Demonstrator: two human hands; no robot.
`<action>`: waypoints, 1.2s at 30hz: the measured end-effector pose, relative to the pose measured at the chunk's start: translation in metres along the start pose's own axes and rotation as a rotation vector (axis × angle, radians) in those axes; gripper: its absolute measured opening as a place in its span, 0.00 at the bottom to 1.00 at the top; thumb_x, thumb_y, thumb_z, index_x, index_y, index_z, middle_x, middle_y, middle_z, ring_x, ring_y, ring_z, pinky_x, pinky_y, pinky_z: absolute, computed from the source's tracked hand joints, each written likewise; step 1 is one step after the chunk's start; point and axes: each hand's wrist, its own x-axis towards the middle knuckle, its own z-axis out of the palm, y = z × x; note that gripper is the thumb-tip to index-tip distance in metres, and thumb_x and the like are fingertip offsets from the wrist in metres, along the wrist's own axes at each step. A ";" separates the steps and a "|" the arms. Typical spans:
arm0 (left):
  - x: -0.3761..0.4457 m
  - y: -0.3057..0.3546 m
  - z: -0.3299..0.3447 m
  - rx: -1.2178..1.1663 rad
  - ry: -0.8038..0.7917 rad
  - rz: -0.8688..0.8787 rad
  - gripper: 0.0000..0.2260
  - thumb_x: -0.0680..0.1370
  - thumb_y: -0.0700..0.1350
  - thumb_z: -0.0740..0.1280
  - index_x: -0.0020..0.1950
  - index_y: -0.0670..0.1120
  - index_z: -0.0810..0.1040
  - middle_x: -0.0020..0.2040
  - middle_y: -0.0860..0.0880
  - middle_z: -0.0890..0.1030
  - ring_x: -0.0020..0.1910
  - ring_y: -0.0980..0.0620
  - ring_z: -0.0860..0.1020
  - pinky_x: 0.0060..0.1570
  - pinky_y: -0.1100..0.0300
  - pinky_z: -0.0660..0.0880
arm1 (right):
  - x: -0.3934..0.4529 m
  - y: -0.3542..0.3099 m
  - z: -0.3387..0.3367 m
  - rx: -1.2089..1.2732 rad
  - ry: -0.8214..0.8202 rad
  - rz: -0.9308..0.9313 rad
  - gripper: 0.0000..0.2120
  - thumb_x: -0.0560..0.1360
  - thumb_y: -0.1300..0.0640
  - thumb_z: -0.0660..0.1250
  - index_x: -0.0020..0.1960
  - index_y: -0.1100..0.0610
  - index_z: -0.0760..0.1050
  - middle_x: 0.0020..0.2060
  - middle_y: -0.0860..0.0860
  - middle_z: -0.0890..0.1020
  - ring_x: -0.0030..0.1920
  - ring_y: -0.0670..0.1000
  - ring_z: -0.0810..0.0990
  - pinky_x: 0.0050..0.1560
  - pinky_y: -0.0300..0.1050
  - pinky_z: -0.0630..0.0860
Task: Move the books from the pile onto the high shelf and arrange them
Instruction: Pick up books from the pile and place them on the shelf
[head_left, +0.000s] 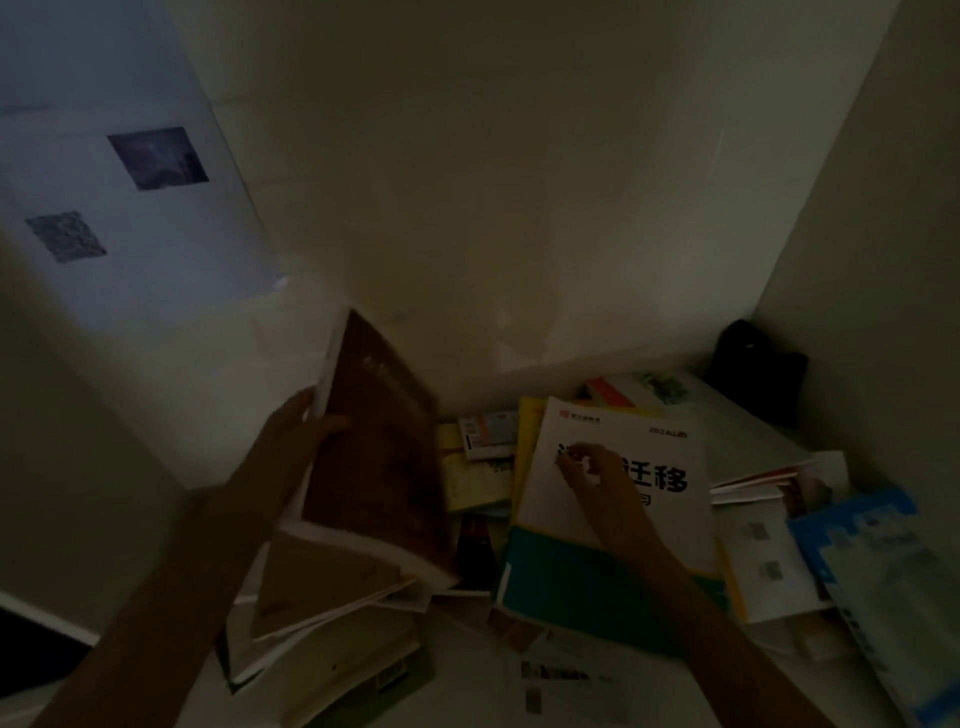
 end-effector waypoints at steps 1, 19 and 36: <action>-0.001 0.005 0.017 -0.115 -0.036 -0.026 0.21 0.76 0.39 0.65 0.69 0.42 0.69 0.63 0.40 0.75 0.58 0.39 0.75 0.58 0.47 0.72 | -0.002 -0.009 -0.008 0.189 -0.038 0.087 0.18 0.78 0.45 0.59 0.62 0.55 0.69 0.62 0.55 0.73 0.59 0.54 0.73 0.60 0.47 0.70; -0.017 -0.068 0.221 0.413 -0.234 -0.332 0.46 0.71 0.60 0.69 0.75 0.39 0.46 0.73 0.38 0.59 0.70 0.39 0.62 0.67 0.48 0.65 | -0.002 0.094 -0.080 0.369 -0.026 0.497 0.58 0.52 0.32 0.75 0.73 0.54 0.56 0.69 0.55 0.69 0.66 0.58 0.71 0.67 0.58 0.67; -0.059 -0.040 0.155 -0.039 -0.250 -0.169 0.35 0.65 0.57 0.75 0.66 0.43 0.69 0.58 0.46 0.77 0.44 0.56 0.77 0.40 0.66 0.77 | -0.038 0.038 -0.069 0.472 0.002 0.059 0.36 0.64 0.36 0.73 0.68 0.37 0.62 0.65 0.45 0.73 0.61 0.49 0.75 0.61 0.53 0.75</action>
